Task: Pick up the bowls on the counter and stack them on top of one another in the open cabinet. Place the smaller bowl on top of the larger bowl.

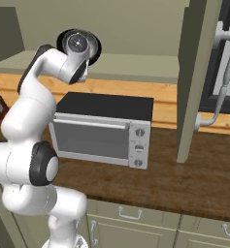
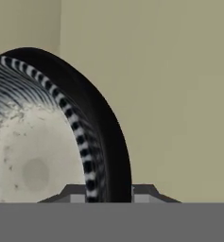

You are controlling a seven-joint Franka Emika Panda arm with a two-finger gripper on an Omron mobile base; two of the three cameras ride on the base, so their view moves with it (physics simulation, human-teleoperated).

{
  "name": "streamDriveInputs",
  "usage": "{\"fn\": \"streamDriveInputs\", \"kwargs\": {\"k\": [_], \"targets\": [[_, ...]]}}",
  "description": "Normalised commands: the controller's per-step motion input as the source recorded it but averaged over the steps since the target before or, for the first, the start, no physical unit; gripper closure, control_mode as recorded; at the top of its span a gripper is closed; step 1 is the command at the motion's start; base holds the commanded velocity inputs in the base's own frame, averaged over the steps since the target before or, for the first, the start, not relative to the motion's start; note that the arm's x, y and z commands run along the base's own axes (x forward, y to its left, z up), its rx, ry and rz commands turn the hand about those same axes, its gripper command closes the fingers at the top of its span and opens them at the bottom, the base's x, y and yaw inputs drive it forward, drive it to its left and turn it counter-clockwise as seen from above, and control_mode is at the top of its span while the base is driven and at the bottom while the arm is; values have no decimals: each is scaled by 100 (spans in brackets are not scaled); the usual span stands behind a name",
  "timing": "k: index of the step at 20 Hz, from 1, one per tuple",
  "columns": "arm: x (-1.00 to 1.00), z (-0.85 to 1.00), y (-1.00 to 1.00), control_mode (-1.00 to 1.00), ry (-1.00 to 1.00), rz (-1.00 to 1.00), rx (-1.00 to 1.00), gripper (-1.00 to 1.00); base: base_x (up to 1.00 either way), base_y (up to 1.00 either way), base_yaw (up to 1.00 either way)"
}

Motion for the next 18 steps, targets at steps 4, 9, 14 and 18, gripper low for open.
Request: {"fn": "streamDriveInputs", "kwargs": {"k": [4, 9, 14, 18], "targets": [[66, -27, 0, -100, -1, 6, 0, -100, 0, 0, 0], [46, -2, 0, -100, -11, 3, 0, -100, 0, 0, 0], [16, 0, 0, -100, -23, 1, 0, -100, 0, 0, 0], [-24, 4, -1, -100, -10, 0, 0, -100, 0, 0, 0]]}}
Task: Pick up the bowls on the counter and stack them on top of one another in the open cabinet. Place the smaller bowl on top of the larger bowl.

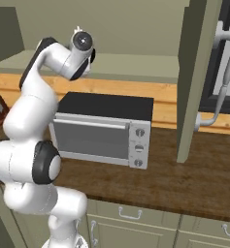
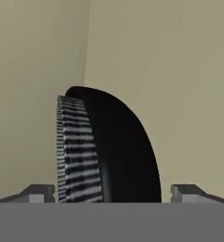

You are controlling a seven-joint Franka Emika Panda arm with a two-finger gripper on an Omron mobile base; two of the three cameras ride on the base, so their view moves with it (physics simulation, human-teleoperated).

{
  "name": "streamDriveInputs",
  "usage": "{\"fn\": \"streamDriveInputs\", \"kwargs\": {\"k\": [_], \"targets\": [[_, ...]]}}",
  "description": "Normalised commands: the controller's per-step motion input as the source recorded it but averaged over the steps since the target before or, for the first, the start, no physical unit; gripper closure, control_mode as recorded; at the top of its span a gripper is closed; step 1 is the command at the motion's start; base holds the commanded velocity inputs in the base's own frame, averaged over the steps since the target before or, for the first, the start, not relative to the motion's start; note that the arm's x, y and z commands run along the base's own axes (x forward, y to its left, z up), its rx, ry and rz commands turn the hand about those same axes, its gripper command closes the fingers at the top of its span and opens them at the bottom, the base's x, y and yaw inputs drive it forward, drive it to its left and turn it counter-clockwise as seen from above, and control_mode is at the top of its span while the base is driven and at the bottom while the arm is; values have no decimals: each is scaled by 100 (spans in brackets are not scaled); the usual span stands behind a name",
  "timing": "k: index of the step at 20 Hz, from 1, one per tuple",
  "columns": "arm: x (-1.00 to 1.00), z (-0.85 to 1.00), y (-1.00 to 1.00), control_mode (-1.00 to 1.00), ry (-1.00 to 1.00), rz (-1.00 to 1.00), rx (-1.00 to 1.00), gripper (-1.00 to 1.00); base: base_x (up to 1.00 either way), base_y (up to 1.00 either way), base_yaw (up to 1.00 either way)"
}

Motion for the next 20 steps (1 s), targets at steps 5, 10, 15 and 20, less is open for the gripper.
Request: {"fn": "streamDriveInputs", "kwargs": {"k": [5, 10, 15, 20], "targets": [[-95, 1, -3, -100, -7, 0, 0, -100, 0, 0, 0], [-100, 1, -10, -100, 0, 0, 0, -100, 0, 0, 0], [-100, -9, 0, -100, 5, 0, -11, -100, 0, 0, 0], [-78, -17, 0, -100, 27, -1, -17, -100, 0, 0, 0]]}}
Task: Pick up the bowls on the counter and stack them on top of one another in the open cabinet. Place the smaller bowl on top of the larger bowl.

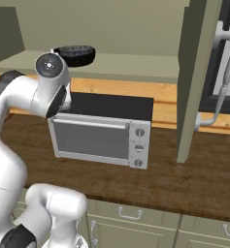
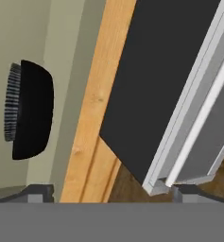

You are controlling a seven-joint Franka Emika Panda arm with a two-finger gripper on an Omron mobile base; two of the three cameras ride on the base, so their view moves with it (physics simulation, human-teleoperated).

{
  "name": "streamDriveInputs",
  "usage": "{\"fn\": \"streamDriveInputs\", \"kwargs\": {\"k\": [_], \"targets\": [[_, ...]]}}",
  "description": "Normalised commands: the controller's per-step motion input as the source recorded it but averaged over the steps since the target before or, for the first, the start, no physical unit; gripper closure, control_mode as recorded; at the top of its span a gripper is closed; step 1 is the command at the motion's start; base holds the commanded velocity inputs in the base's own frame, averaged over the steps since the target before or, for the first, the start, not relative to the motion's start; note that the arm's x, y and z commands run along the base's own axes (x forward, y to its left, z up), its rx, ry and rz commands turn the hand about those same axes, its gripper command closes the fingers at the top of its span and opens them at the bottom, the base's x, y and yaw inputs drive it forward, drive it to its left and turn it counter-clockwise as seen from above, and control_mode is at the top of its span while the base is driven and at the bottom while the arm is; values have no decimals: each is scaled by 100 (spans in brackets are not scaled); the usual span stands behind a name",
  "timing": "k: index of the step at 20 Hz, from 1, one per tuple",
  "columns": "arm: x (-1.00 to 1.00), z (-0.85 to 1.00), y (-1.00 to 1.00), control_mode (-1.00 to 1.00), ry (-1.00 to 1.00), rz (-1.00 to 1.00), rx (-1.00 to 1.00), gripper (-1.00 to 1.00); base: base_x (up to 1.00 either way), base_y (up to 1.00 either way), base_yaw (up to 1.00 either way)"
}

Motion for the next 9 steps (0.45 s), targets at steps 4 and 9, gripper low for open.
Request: {"fn": "streamDriveInputs", "kwargs": {"k": [4, 9], "targets": [[-79, -48, 0, -100, 18, 0, -18, -100, 0, 0, 0], [-45, -89, 0, -100, 0, 1, -10, -100, 0, 0, 0]]}}
